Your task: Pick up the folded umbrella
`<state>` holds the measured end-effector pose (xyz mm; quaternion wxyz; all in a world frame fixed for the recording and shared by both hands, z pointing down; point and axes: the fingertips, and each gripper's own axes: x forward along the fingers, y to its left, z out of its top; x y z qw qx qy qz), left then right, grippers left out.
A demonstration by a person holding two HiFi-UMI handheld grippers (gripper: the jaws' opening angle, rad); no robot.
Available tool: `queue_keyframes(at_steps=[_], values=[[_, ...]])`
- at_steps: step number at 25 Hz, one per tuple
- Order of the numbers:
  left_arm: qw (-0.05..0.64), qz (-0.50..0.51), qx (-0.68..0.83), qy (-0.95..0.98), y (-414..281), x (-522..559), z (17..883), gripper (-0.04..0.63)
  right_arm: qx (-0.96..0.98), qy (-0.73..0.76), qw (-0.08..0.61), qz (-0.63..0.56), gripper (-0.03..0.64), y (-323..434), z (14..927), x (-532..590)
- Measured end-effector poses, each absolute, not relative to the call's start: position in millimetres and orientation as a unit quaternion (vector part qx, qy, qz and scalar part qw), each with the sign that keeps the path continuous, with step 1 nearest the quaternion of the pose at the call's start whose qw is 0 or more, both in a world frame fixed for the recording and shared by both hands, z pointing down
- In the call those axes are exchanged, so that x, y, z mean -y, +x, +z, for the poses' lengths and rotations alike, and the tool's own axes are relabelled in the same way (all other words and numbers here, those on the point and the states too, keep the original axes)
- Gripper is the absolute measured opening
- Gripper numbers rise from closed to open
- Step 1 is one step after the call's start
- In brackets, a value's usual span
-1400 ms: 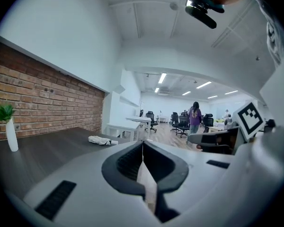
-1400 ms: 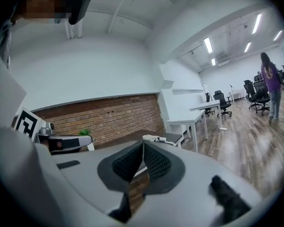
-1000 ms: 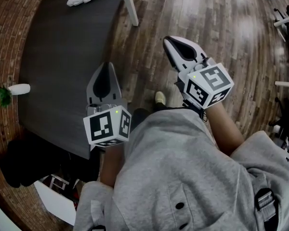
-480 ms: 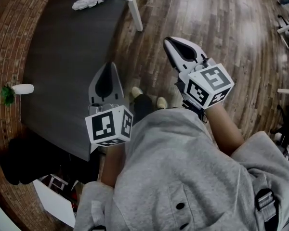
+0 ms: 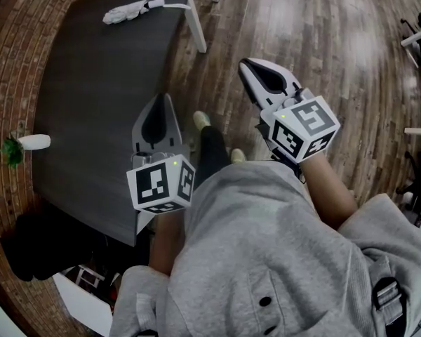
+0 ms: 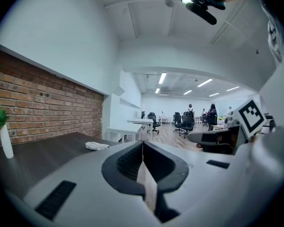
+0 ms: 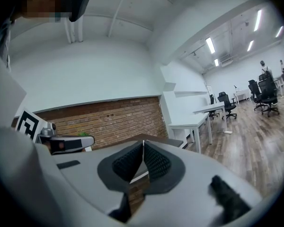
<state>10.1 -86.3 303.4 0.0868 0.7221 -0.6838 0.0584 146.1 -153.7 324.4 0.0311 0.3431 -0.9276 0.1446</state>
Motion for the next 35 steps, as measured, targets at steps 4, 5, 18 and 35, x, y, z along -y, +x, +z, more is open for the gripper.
queue_keyframes(at_steps=[4,5,18,35], values=[[0.089,0.060,0.683,0.723,5,99,306,0.014,0.929,0.340,0.037,0.139,0.025,140,325,162],[0.090,0.061,0.682,0.723,2,103,308,0.015,0.929,0.341,0.039,0.138,0.025,138,326,165],[0.112,0.068,0.679,0.723,-41,181,318,0.014,0.927,0.341,0.056,0.150,0.025,95,335,241],[0.132,0.061,0.669,0.729,-116,281,324,0.014,0.918,0.362,0.080,0.143,0.025,35,335,342]])
